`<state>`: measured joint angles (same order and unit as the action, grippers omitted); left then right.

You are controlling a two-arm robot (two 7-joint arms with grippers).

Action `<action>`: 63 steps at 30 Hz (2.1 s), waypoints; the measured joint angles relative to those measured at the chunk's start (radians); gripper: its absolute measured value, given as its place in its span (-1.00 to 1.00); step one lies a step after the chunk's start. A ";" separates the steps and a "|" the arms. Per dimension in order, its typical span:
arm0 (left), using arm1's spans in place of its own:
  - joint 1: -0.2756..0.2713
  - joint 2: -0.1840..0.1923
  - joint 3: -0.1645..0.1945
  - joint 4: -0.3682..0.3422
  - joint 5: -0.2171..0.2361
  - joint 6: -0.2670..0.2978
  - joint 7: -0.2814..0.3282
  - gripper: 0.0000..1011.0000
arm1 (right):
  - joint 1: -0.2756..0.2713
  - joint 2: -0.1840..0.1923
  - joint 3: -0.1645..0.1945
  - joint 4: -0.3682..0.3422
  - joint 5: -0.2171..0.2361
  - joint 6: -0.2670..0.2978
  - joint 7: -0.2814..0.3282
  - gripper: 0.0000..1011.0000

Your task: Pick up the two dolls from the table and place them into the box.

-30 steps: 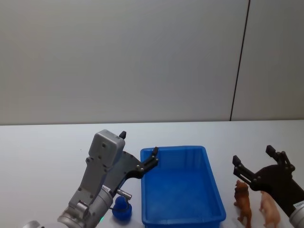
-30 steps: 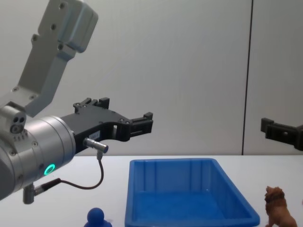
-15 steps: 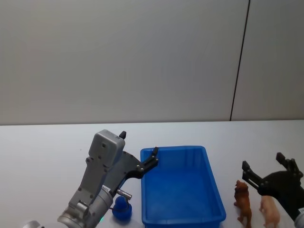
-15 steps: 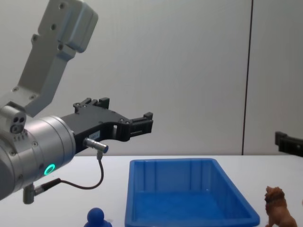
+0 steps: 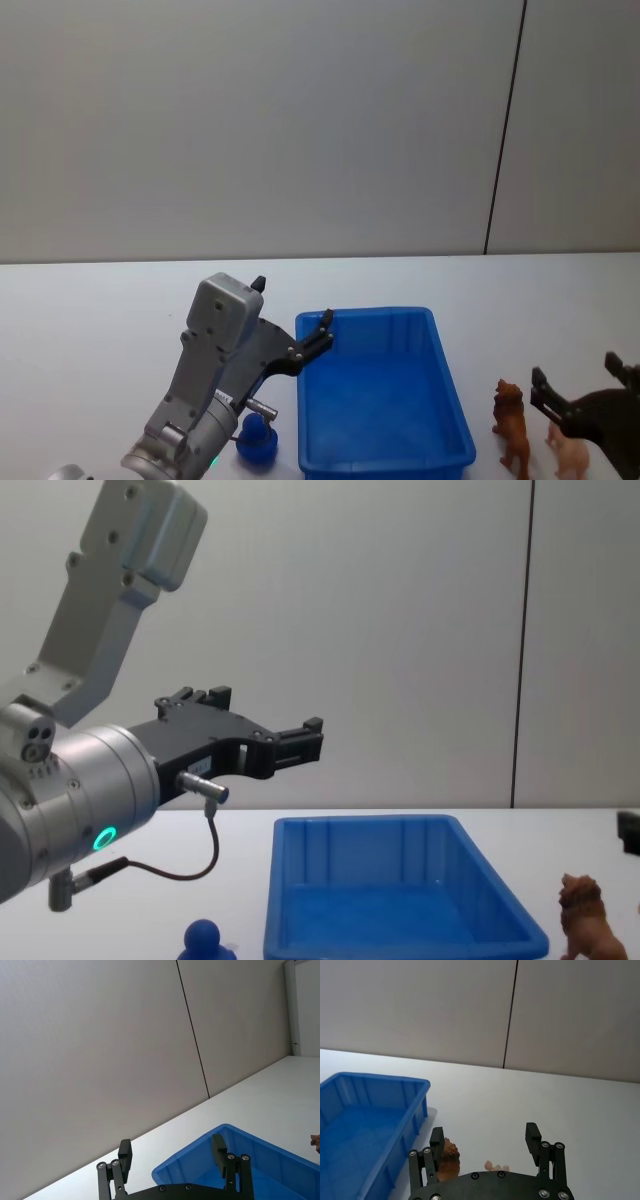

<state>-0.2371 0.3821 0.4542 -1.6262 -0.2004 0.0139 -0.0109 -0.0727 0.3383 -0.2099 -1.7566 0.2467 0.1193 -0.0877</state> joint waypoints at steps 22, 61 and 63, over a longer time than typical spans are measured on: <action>0.000 0.000 0.000 0.000 0.000 0.000 0.000 0.99 | -0.016 -0.021 0.001 0.082 -0.020 0.026 -0.025 0.98; 0.000 0.000 0.000 0.000 0.000 0.000 0.000 0.99 | 0.000 -0.054 0.000 0.174 -0.043 0.022 0.016 -0.24; 0.000 0.000 0.000 0.000 0.000 0.000 0.000 0.99 | -0.003 -0.053 0.002 0.165 -0.046 0.019 0.011 -0.24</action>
<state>-0.2371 0.3821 0.4542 -1.6262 -0.2003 0.0139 -0.0109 -0.0757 0.2854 -0.2081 -1.5918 0.2007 0.1380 -0.0765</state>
